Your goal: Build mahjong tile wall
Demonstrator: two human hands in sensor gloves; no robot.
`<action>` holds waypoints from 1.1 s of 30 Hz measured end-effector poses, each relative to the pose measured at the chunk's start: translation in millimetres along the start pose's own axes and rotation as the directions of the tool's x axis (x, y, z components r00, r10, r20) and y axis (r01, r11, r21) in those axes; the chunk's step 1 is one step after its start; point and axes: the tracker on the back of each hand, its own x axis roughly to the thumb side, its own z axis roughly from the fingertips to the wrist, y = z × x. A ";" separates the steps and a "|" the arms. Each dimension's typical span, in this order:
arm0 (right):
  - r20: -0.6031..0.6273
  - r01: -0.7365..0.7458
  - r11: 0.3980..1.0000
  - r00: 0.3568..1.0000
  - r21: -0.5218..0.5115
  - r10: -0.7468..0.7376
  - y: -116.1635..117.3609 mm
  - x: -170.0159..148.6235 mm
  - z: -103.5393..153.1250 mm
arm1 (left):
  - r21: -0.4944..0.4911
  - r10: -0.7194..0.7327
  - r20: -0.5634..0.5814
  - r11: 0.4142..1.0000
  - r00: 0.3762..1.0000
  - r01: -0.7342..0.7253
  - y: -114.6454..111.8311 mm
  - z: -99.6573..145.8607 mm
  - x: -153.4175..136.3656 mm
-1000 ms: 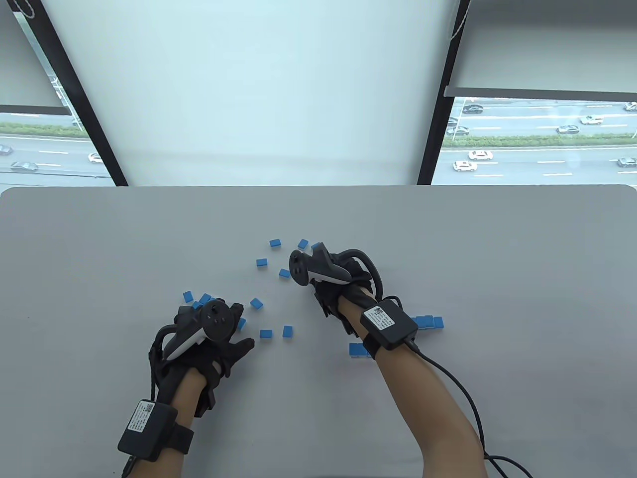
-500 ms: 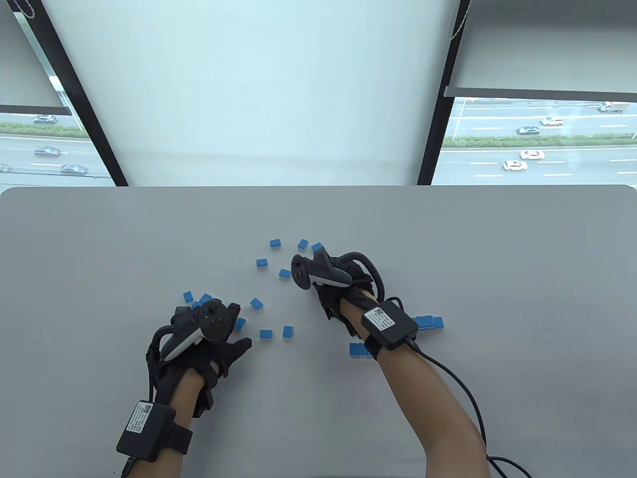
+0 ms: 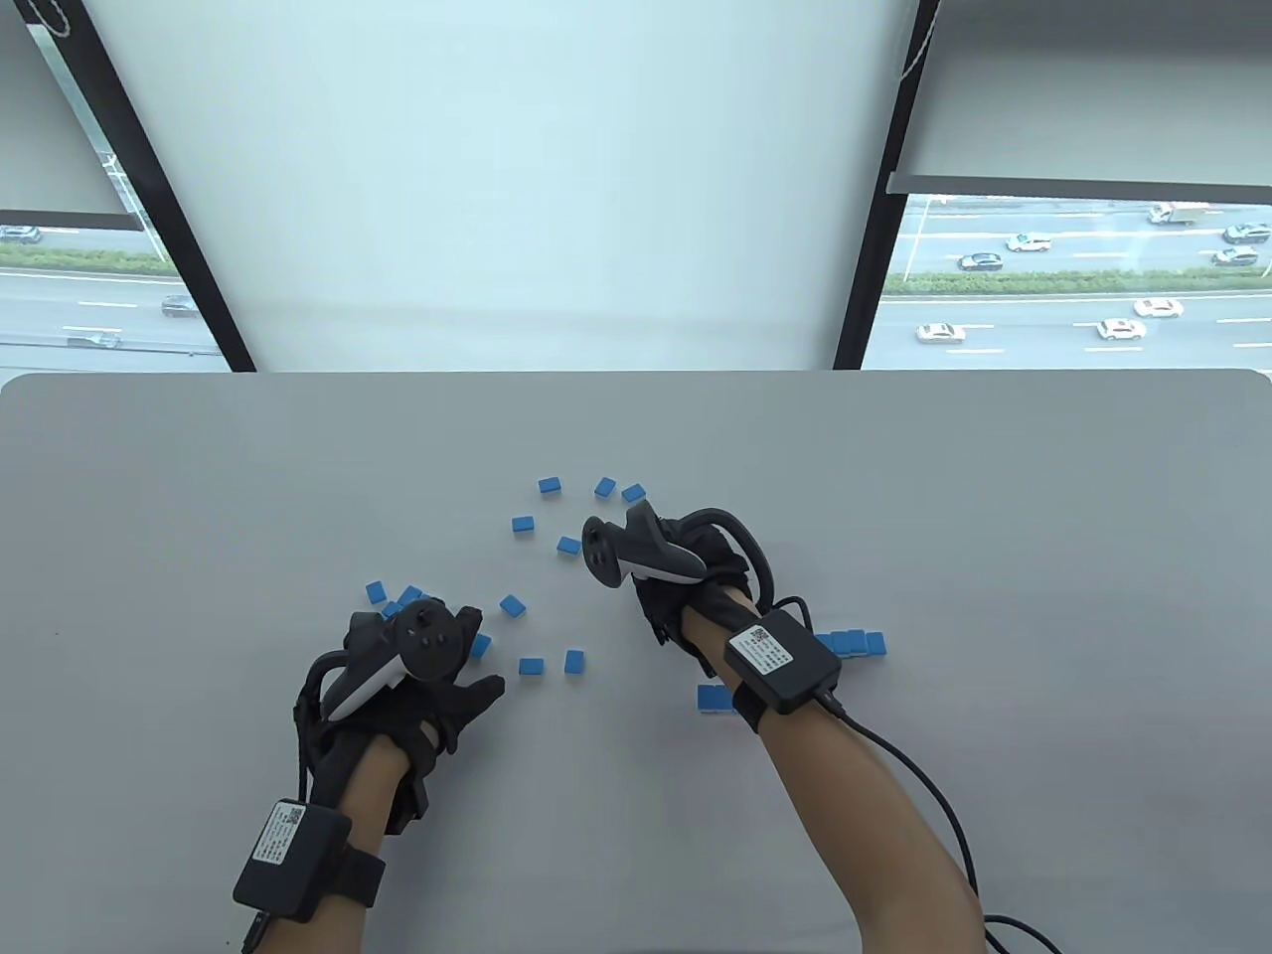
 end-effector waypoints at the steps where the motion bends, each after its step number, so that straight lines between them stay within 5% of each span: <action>1: 0.004 0.003 1.000 1.000 -0.021 -0.003 -4.8 -5.1 6.7 | 0.000 0.002 0.001 1.000 1.000 -0.002 0.0 -0.1 -0.1; 10: -0.094 0.045 0.971 0.993 -0.235 -0.069 -37.5 -84.0 98.3 | -0.004 0.014 0.016 1.000 1.000 -0.014 -1.7 -1.3 2.2; 19: -0.245 0.144 0.895 0.932 -0.422 -0.265 -17.6 -162.5 161.5 | -0.020 0.005 -0.001 1.000 1.000 -0.005 -5.8 -4.6 1.0; 25: -0.299 0.199 0.864 0.882 -0.463 -0.364 18.3 -188.3 174.2 | -0.024 0.001 -0.014 1.000 1.000 -0.001 -7.1 -4.9 -0.7; 33: -0.321 0.271 0.925 0.880 -0.266 -0.351 63.9 -193.1 153.6 | -0.013 -0.007 -0.013 1.000 1.000 0.007 -4.6 -2.3 1.8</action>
